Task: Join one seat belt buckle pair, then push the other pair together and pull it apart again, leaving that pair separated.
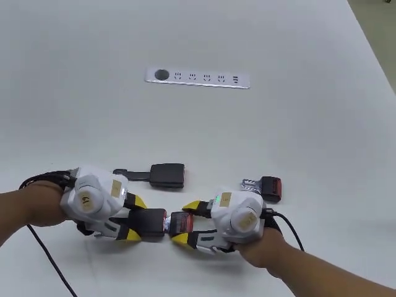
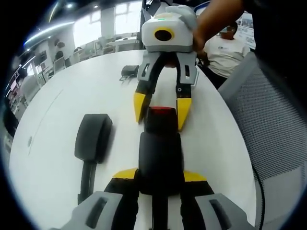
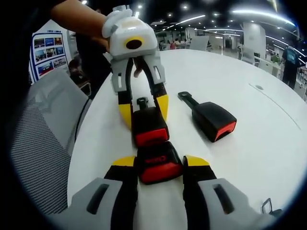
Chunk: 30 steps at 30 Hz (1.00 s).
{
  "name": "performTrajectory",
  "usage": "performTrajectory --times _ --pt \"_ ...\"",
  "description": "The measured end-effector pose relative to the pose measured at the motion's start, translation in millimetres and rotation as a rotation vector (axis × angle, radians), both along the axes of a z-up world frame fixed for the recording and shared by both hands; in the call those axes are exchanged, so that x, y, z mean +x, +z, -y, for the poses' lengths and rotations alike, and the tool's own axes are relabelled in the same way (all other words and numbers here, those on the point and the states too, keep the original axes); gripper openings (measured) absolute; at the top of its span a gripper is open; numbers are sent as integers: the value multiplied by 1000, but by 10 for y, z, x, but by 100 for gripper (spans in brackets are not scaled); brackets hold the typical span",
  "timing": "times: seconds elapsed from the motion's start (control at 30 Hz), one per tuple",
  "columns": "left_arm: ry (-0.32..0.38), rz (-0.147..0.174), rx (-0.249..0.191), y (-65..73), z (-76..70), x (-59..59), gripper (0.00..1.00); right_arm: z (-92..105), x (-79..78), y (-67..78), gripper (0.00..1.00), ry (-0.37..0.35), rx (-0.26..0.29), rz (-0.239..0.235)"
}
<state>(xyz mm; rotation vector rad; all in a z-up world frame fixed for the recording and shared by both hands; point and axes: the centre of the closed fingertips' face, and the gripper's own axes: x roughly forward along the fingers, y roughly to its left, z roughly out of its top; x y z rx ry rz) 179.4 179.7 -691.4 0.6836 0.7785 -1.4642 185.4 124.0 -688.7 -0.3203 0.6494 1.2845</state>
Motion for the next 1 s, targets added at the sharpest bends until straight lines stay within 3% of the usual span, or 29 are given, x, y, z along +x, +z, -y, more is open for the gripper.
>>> performTrajectory --times 0.17,0.27,0.37,0.43,0.5,0.53,0.6,0.63,0.67,0.73,0.77,0.97,1.0 --pt "-1 27 34 -5 11 -7 34 2 0 -9 36 -3 -5 1" --pt "20 23 40 -9 9 0 34 -6 -7 -11 36 0 -23 15" --pt "34 32 54 -7 15 7 36 -11 -12 13 37 13 -47 66" --pt "36 75 70 8 6 42 41 -6 -8 24 37 3 -50 64" --pt "28 76 83 30 -6 -3 47 22 47 49 42 -47 -39 57" --pt "30 74 80 47 -6 -16 51 23 70 107 48 -88 -7 37" --pt "43 74 69 90 7 -30 57 32 119 219 60 -120 41 47" --pt "55 89 66 111 14 -7 61 74 127 297 64 -131 40 56" --pt "86 110 47 159 37 40 64 99 117 357 64 -136 42 54" --pt "163 79 -2 246 95 54 70 148 148 342 66 -148 51 56" --pt "179 87 -16 287 104 83 73 184 149 338 67 -151 47 58" --pt "192 138 -18 396 103 159 76 382 113 414 71 -170 31 68" --pt "203 132 -23 416 111 167 76 409 102 453 73 -174 35 72"
